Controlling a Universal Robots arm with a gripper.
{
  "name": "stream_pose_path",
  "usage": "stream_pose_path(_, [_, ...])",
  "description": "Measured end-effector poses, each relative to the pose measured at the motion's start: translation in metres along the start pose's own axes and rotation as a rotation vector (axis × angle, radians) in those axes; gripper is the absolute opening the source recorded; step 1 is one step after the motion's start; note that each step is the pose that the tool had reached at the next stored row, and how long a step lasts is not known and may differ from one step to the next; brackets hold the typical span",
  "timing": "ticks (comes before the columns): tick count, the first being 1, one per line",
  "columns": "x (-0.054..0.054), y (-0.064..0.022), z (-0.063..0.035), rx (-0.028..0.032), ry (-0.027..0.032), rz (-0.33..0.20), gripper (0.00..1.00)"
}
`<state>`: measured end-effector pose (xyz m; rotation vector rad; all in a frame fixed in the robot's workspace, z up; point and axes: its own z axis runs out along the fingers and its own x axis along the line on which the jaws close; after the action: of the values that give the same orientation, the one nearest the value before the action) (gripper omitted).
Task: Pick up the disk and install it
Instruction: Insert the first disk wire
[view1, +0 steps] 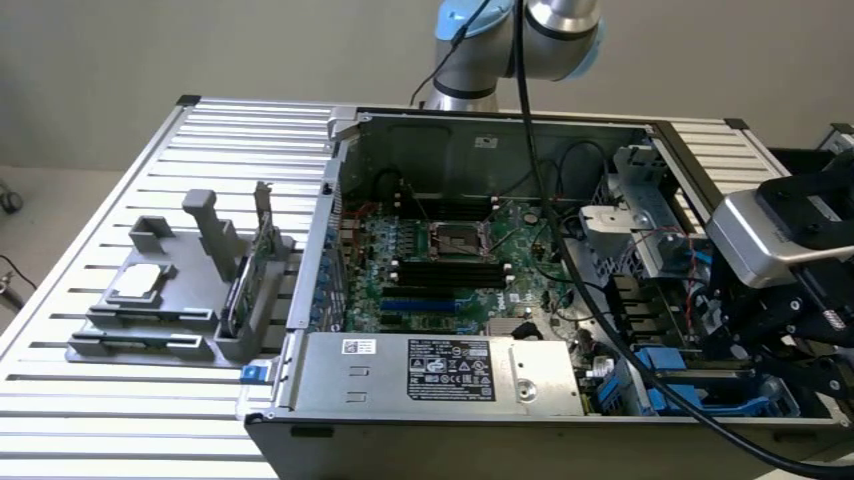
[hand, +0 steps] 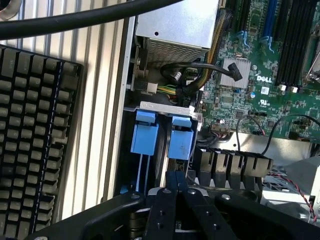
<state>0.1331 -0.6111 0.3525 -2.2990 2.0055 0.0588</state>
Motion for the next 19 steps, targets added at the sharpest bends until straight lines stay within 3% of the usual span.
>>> stream_pose_path(12, [0.0, 0.0, 0.0, 0.0, 0.0, 0.0, 0.12])
stream_pose_path(14, [0.0, 0.0, 0.0, 0.0, 0.0, 0.0, 0.24])
stream_pose_path(19, [0.0, 0.0, 0.0, 0.0004, 0.0003, 0.005, 0.31])
